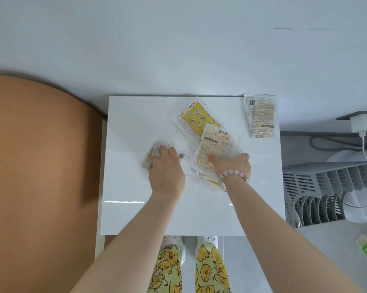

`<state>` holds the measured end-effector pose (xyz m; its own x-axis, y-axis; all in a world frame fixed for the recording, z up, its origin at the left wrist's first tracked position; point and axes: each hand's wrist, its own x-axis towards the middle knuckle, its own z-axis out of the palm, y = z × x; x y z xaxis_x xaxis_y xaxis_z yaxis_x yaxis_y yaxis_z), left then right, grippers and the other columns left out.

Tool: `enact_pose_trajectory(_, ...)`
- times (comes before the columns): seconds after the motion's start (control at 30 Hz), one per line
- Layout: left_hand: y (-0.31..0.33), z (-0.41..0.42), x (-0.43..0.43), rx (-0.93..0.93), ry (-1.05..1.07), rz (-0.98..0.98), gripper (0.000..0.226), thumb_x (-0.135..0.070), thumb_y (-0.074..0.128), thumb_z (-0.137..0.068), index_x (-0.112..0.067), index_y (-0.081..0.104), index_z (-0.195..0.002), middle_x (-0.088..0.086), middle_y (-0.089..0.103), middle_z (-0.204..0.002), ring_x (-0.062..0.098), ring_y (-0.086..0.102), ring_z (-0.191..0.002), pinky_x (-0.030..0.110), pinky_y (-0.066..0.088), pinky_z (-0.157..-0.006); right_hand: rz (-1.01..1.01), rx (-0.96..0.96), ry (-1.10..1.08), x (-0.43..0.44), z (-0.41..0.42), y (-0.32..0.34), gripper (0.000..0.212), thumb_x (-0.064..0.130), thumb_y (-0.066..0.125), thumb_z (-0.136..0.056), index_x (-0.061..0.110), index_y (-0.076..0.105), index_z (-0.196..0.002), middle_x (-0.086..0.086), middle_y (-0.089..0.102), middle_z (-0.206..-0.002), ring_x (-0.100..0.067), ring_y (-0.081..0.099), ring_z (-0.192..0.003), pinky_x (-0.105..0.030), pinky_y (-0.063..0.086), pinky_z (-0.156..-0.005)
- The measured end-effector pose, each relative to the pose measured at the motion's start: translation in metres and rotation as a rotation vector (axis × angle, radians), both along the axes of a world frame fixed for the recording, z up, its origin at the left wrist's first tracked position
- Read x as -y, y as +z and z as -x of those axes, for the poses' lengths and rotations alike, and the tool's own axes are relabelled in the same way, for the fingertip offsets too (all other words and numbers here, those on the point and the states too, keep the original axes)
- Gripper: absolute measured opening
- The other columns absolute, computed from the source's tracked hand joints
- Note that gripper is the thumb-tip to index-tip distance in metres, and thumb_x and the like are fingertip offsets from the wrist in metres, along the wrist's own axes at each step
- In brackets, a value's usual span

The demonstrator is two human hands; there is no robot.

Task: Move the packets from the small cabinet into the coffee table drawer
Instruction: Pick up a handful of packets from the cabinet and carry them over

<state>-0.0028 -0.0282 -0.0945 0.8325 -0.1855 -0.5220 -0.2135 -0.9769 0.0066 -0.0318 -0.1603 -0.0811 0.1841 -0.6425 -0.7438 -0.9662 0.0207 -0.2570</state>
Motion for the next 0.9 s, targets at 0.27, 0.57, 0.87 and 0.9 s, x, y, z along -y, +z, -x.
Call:
enact_pose_trajectory(0.27, 0.023, -0.016, -0.021, -0.057, 0.32, 0.232, 0.048, 0.004, 0.055, -0.081, -0.003, 0.036, -0.125, 0.015, 0.031, -0.124, 0.026, 0.047, -0.069, 0.03, 0.039, -0.061, -0.061, -0.017, -0.072, 0.004, 0.012, 0.0, 0.084, 0.049, 0.073, -0.077, 0.0, 0.033, -0.132, -0.017, 0.051, -0.127, -0.033, 0.054, -0.116, -0.036, 0.04, -0.074)
enact_pose_trajectory(0.57, 0.036, -0.029, -0.05, -0.05, 0.502, 0.223, 0.018, -0.005, 0.049, -0.085, -0.004, 0.052, -0.103, 0.012, 0.058, -0.097, 0.029, 0.053, -0.081, 0.03, 0.039, -0.066, -0.18, -0.003, -0.073, 0.001, 0.044, -0.01, 0.064, 0.048, 0.072, -0.076, 0.006, 0.05, -0.119, -0.009, 0.058, -0.106, -0.026, 0.055, -0.088, -0.031, 0.043, -0.064)
enact_pose_trajectory(0.87, 0.057, -0.003, -0.047, -0.215, 0.793, 0.437, 0.014, -0.018, 0.061, -0.076, -0.005, 0.062, -0.081, 0.005, 0.062, -0.071, 0.017, 0.054, -0.058, 0.022, 0.04, -0.049, -0.478, 0.243, -0.189, 0.002, 0.066, 0.002, 0.045, 0.029, 0.081, -0.072, 0.008, 0.064, -0.109, -0.007, 0.069, -0.106, -0.024, 0.064, -0.099, -0.038, 0.051, -0.09)
enact_pose_trajectory(0.9, 0.062, -0.002, -0.046, -0.226, 0.814, 0.479, 0.016, -0.02, 0.064, -0.075, -0.005, 0.064, -0.081, 0.004, 0.062, -0.069, 0.017, 0.054, -0.059, 0.023, 0.041, -0.051, -0.498, 0.259, -0.193, 0.004, 0.067, 0.006, 0.046, 0.025, 0.081, -0.073, 0.008, 0.063, -0.111, -0.007, 0.069, -0.107, -0.023, 0.064, -0.1, -0.034, 0.051, -0.086)
